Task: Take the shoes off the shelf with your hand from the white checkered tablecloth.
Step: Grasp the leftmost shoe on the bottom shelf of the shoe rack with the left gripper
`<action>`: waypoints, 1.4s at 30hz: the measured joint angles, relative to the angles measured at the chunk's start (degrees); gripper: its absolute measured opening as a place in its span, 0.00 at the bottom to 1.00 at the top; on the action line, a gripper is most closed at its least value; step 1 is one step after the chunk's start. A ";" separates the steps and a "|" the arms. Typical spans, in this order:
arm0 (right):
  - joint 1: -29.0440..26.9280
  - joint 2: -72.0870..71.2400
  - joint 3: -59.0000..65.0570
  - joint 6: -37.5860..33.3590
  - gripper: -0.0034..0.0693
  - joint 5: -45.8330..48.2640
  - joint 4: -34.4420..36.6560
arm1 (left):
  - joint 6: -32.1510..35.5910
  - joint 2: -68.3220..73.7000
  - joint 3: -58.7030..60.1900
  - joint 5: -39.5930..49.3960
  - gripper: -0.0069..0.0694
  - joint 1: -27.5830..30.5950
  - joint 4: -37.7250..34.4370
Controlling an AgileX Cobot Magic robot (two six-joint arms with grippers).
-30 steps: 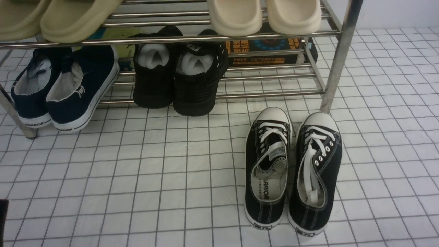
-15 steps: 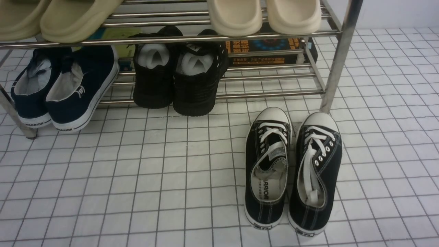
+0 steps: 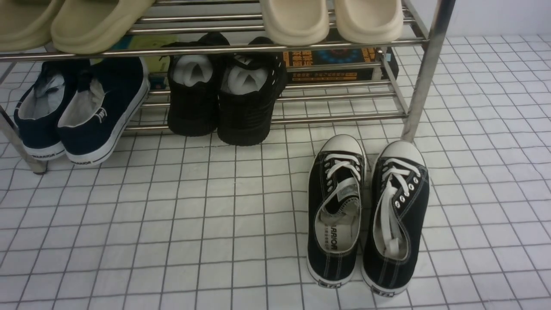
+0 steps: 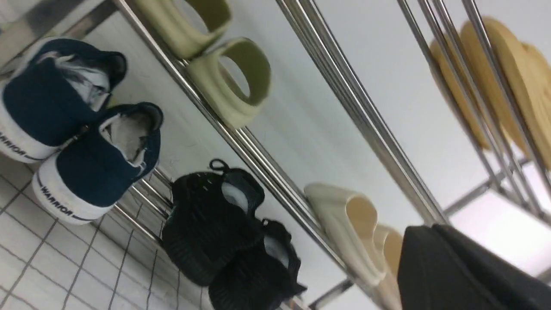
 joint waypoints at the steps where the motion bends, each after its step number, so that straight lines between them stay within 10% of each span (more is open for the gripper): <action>1: 0.00 0.00 0.00 0.00 0.31 0.00 0.00 | 1.83 4.80 -4.69 6.69 0.09 0.00 0.82; 9: 0.00 0.00 0.00 0.00 0.32 0.00 0.00 | 3.40 38.38 -26.20 47.59 0.09 0.00 16.16; 16: 0.00 0.00 0.00 0.00 0.34 0.00 0.00 | -1.79 63.92 -44.45 61.41 0.09 0.00 38.98; 29: 0.00 0.00 0.00 0.00 0.36 0.00 0.00 | -3.90 79.92 -61.59 53.36 0.12 0.00 40.35; 42: 0.00 0.00 0.00 0.00 0.37 0.00 0.00 | 8.94 84.04 -61.66 42.77 0.53 0.00 38.44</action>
